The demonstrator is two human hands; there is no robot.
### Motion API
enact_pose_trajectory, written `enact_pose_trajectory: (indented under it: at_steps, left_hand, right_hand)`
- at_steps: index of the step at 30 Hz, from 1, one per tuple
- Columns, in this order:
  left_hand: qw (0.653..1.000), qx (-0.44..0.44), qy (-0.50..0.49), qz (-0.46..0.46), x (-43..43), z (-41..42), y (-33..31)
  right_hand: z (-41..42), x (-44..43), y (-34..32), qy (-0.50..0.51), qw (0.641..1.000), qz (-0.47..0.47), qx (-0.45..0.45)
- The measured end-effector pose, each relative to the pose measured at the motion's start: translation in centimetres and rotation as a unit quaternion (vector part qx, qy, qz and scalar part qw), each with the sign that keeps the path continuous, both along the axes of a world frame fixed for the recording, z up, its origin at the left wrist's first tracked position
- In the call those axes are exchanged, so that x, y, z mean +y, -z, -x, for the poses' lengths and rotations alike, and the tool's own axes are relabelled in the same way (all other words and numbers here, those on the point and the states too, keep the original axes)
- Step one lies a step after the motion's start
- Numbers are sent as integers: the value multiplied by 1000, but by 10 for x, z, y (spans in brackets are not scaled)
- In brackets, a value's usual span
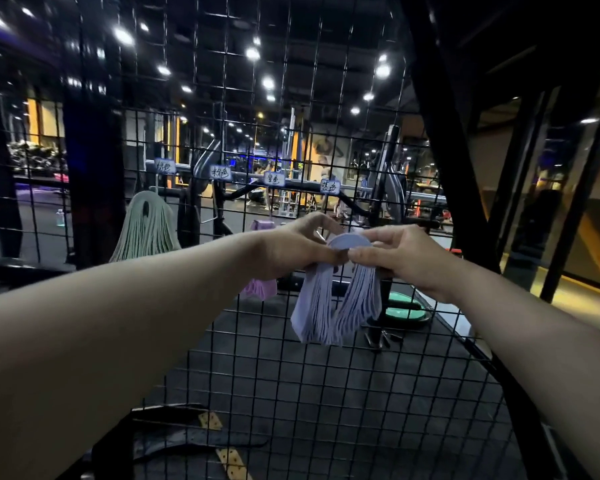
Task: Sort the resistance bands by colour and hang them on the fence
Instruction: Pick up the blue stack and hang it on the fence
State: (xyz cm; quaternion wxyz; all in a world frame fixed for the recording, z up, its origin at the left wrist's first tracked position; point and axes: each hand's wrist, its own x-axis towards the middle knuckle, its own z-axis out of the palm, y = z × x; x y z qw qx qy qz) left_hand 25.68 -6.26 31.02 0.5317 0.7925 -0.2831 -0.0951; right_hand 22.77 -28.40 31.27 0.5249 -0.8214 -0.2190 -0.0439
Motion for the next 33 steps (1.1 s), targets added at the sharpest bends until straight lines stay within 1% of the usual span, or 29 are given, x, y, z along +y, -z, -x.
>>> enact_pose_trajectory:
  at_steps: [3,7,12,19,23,28,31,33]
  left_hand:
    - [1000,-12,-4,10,2,-8,7]
    - [999,-43,-23,2,2,-21,-4]
    - [994,-83,-68,6,2,-35,-29]
    - [988,-106,-114,17,-5,-66,-39]
    - [985,-119,-128,8,-9,-81,-39]
    - [980,-129,-151,1,-17,-97,-31]
    - [981,-121,-152,-10,-18,-104,-26]
    - [982,-113,-153,-8,-17,-107,-23]
  right_hand:
    - [-6,0,3,-2,999,52,8]
    - [-21,2,-4,11,996,90,-13]
    - [-45,7,-27,16,994,101,-37]
    - [-83,16,-42,20,990,137,-39]
    - [-103,17,-40,35,986,154,-47]
    - [-119,20,-33,42,985,162,-31]
    - [-129,20,-26,47,983,175,-26]
    - [-134,18,-23,43,985,168,-15]
